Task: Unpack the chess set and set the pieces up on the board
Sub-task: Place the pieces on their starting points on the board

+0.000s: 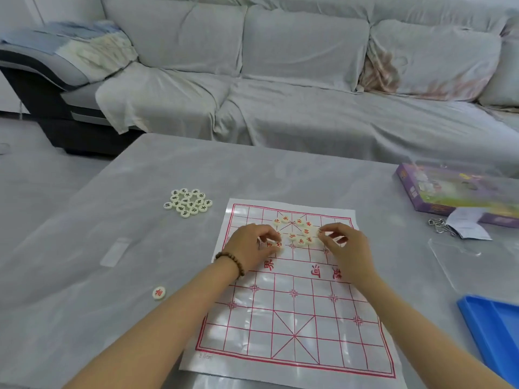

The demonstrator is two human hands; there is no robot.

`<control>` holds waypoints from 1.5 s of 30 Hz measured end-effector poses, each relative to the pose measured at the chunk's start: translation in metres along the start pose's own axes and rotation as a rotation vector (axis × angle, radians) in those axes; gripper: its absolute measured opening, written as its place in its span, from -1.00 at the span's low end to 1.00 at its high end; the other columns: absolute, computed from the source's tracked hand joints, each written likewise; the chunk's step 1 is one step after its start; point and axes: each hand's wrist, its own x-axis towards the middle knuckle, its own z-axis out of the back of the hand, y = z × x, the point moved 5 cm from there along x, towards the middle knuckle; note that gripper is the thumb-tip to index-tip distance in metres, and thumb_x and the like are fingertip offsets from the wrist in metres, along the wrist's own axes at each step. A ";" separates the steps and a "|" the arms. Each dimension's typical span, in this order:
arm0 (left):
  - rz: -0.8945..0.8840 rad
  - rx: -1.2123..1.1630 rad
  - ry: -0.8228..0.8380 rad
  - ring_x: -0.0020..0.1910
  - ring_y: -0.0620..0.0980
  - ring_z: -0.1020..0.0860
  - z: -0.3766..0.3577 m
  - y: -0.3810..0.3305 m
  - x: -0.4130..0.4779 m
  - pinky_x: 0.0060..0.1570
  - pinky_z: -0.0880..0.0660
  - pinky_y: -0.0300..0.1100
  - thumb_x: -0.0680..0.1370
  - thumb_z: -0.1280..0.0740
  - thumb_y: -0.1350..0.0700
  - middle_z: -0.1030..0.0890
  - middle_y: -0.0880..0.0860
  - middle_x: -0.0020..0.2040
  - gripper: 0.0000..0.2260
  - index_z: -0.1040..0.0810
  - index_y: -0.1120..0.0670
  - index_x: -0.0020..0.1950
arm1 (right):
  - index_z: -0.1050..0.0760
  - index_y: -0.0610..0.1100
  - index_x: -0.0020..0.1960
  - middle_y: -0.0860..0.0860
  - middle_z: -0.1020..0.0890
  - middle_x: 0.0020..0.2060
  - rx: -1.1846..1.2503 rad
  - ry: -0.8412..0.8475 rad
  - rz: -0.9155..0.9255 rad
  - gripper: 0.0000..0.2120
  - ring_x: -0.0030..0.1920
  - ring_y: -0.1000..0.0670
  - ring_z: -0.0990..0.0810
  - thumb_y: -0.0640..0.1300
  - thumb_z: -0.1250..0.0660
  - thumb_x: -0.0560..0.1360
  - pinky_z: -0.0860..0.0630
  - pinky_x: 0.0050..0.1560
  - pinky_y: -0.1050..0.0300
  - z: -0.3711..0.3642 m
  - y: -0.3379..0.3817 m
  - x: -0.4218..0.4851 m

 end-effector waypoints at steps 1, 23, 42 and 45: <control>0.003 0.040 0.023 -0.07 -0.13 -0.47 -0.006 -0.002 0.004 0.02 -0.45 -0.30 0.46 -0.40 0.05 -0.57 -0.05 -0.01 -0.85 -0.61 0.00 0.01 | -0.58 0.05 -0.08 0.17 -0.63 -0.12 -0.014 0.007 -0.012 -0.92 -0.15 0.20 -0.55 -0.12 -0.39 0.47 -0.39 -0.14 0.39 0.001 -0.006 0.002; 0.082 0.101 -0.109 0.07 -0.23 -0.46 0.084 0.075 -0.097 0.15 -0.40 -0.27 0.42 -0.38 -0.09 -0.55 -0.23 0.01 -0.83 -0.54 -0.19 0.00 | -0.58 0.00 0.01 0.15 -0.59 -0.02 0.110 0.284 0.222 -0.86 -0.01 0.17 -0.51 -0.18 -0.38 0.47 -0.39 0.06 0.39 -0.101 0.085 -0.064; 0.055 -0.031 -0.242 -0.08 -0.22 -0.48 0.078 0.060 -0.100 -0.02 -0.42 -0.41 0.44 -0.42 0.07 -0.54 -0.18 -0.08 -0.79 -0.55 -0.08 0.05 | -0.49 0.12 0.20 0.19 -0.52 0.18 -0.074 0.346 0.263 -0.73 0.18 0.21 -0.41 -0.03 -0.34 0.50 -0.28 0.28 0.26 -0.102 0.089 -0.064; 0.035 -0.048 -0.190 -0.05 -0.25 -0.46 0.053 0.035 -0.067 0.02 -0.42 -0.37 0.45 -0.41 0.04 -0.51 -0.23 -0.08 -0.78 -0.53 -0.10 0.08 | -0.45 0.09 0.26 0.13 -0.48 0.27 -0.166 0.203 0.153 -0.67 0.29 0.09 -0.40 -0.05 -0.33 0.50 -0.22 0.32 0.18 -0.061 0.054 -0.042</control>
